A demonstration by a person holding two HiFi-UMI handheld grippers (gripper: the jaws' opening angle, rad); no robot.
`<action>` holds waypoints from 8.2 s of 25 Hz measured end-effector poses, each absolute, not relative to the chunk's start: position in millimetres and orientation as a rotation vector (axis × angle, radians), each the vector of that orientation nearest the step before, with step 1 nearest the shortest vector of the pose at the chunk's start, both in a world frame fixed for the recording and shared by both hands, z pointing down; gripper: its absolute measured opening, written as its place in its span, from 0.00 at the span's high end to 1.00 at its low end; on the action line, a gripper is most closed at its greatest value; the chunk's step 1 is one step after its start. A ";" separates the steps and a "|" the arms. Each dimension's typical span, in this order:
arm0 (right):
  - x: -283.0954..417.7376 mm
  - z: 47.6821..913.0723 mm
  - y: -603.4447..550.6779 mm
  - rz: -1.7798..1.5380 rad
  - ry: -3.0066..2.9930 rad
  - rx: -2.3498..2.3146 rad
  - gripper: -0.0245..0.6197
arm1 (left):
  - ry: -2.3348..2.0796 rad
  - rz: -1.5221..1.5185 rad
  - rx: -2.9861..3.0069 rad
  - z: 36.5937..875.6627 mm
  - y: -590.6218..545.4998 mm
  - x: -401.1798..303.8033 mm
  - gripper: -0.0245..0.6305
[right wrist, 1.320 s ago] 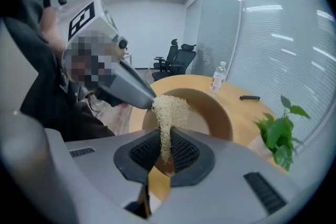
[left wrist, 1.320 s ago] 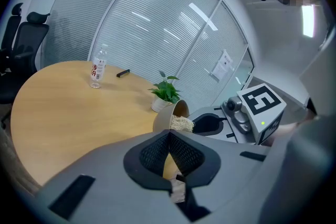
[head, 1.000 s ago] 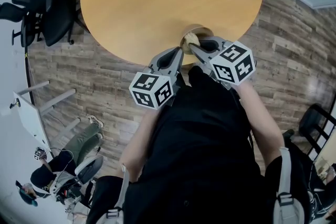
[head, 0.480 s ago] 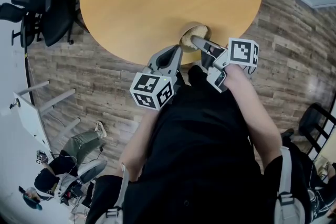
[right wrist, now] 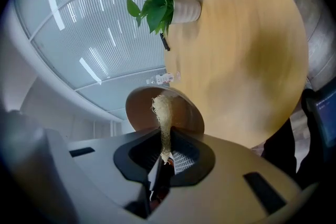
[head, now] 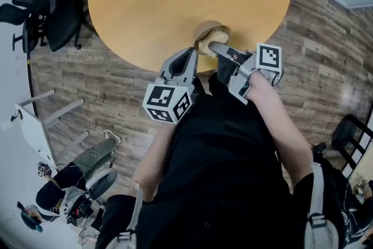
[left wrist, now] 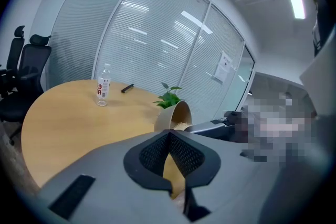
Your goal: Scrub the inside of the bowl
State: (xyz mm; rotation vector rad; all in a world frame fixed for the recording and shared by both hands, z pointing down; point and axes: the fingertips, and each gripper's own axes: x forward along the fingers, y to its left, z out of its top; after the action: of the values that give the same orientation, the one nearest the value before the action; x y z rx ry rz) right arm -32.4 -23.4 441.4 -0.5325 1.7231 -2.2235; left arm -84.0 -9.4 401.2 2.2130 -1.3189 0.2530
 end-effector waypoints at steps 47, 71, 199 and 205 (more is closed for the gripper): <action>-31.9 444.1 -20.1 1.700 3.741 -0.782 0.90 | -1.246 0.273 2.233 406.9 -3.2 -72.8 0.95; -48.6 442.2 1.3 -0.649 3.670 -0.670 0.90 | -1.250 0.235 2.245 403.2 -4.9 -74.6 0.95; 40.7 364.6 1.2 -0.551 3.305 -0.705 0.91 | -1.256 0.305 2.258 404.5 5.9 -88.4 0.94; 42.1 364.2 1.9 -0.544 3.305 -0.708 0.91 | -1.238 0.316 2.273 404.4 8.0 -82.3 0.94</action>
State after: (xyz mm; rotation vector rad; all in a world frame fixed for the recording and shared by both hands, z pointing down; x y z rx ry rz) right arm 42.1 1.9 364.2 -0.7077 3.3051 -0.5439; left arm -82.3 8.0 404.4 2.2728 -1.2376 0.3165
